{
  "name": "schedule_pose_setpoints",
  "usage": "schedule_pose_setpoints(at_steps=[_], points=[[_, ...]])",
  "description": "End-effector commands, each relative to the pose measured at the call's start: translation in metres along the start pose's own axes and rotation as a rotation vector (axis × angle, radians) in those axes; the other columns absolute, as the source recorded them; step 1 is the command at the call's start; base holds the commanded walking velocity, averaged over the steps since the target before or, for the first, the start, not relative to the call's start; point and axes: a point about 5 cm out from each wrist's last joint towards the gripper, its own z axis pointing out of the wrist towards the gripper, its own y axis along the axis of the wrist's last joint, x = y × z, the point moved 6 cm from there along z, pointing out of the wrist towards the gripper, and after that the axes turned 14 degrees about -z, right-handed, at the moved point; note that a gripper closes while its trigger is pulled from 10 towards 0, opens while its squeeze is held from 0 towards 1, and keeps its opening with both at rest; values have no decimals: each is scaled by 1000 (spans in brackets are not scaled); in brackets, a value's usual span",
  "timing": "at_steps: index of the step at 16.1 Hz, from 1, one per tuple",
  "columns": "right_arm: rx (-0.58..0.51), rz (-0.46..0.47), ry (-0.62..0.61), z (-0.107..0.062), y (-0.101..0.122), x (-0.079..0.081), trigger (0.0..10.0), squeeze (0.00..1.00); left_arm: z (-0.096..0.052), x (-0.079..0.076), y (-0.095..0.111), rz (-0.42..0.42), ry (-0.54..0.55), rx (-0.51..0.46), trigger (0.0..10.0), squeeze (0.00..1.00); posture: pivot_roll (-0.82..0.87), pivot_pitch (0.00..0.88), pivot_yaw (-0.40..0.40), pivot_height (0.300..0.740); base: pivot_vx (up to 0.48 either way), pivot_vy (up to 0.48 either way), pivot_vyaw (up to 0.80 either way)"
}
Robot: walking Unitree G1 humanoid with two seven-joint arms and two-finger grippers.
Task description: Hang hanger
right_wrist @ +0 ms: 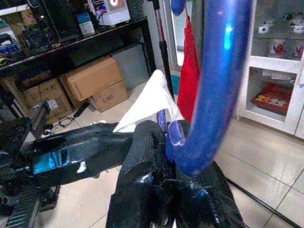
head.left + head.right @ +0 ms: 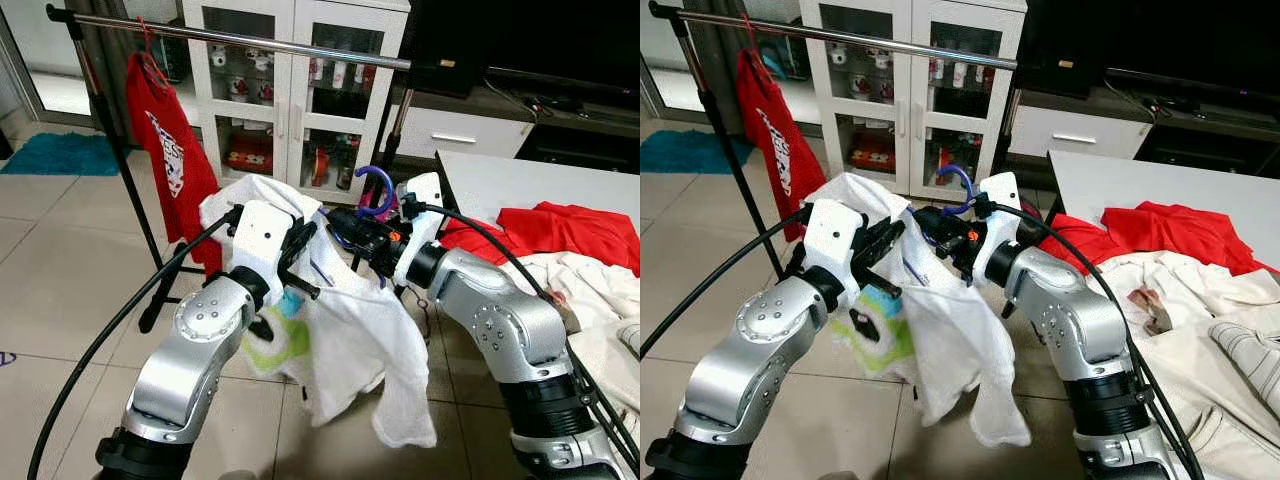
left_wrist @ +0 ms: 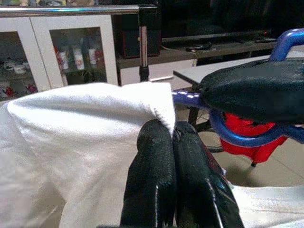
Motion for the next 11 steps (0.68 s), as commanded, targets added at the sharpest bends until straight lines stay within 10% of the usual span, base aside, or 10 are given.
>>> schedule_pose_setpoints(at_steps=[1,4,5,8,9,11], points=[[-32,-5,-17,-1,8,-5,10000,0,0,4,3,14,25,-3,10000,0,116,0,-94,740,0,0,0],[-33,-1,-15,-1,8,-5,10000,0,0,7,8,-7,32,-27,10000,0,116,0,-92,740,0,0,0],[-30,-2,-13,-1,8,-5,10000,0,-1,10,15,-16,40,-57,10000,1000,116,0,-92,740,0,0,0],[64,-45,-57,-4,-9,-12,10000,0,-5,12,29,-78,43,-130,10000,1000,115,0,-98,740,0,0,0],[75,-30,-62,-5,-12,-13,10000,0,-7,9,27,-112,23,-118,10000,0,115,0,-101,740,0,0,0],[94,-16,-89,-9,-17,-17,10000,0,-14,2,21,-158,-9,-82,10000,0,114,0,-105,740,0,0,0]])
